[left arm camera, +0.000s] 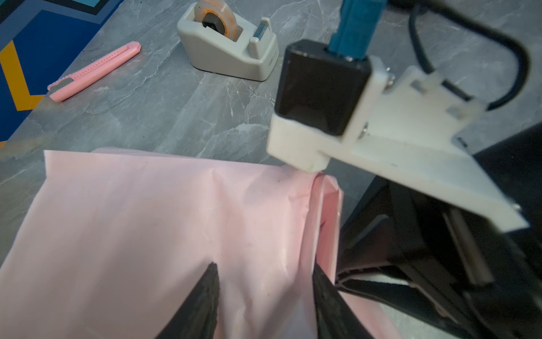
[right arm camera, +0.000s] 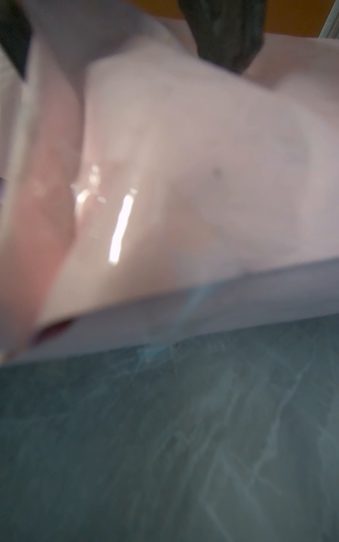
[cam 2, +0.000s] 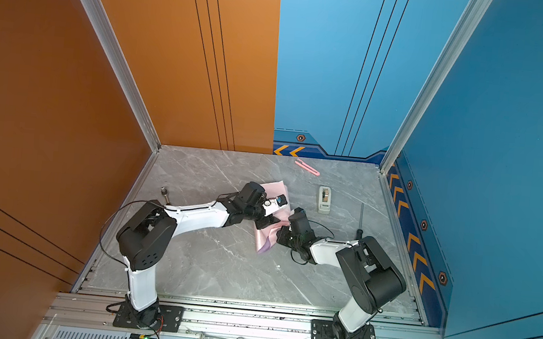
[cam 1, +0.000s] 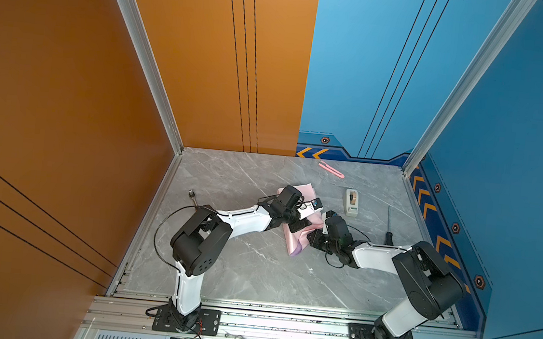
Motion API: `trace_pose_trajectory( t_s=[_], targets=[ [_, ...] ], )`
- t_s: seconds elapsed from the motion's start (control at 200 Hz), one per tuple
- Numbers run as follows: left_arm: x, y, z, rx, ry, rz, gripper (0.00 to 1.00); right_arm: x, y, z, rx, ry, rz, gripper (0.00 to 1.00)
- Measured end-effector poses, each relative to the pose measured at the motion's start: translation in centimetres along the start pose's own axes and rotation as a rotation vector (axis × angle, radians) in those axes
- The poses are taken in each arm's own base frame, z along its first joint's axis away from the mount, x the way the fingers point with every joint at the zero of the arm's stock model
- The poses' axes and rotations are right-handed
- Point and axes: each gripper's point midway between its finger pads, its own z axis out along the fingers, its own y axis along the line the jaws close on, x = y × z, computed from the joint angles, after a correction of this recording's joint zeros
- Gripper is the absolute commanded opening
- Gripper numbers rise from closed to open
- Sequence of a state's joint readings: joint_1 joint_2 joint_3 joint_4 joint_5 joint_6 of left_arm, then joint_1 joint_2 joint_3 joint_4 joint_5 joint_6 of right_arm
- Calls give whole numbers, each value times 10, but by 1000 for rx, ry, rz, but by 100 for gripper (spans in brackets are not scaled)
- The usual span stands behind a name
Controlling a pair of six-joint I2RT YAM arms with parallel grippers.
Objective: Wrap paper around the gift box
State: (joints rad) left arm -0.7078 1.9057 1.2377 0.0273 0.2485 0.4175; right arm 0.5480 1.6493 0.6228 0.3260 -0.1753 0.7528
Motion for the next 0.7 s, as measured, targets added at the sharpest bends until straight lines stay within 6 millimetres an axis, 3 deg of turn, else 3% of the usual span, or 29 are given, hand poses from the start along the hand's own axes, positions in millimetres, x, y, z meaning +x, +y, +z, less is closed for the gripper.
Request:
trace_pose_trajectory(
  t_s=[0.28,0.481,0.701],
  targets=[
    [0,0,0,1,0,0,49,-4,7,-4,-28,-21,12,38],
    [0,-1,0,3,-2,-8,50,-18,12,-26,-76,-89,37,35],
    [-1,0,0,4,-6,-20,49,-21,22,-30,-137,-85,92,34]
  ],
)
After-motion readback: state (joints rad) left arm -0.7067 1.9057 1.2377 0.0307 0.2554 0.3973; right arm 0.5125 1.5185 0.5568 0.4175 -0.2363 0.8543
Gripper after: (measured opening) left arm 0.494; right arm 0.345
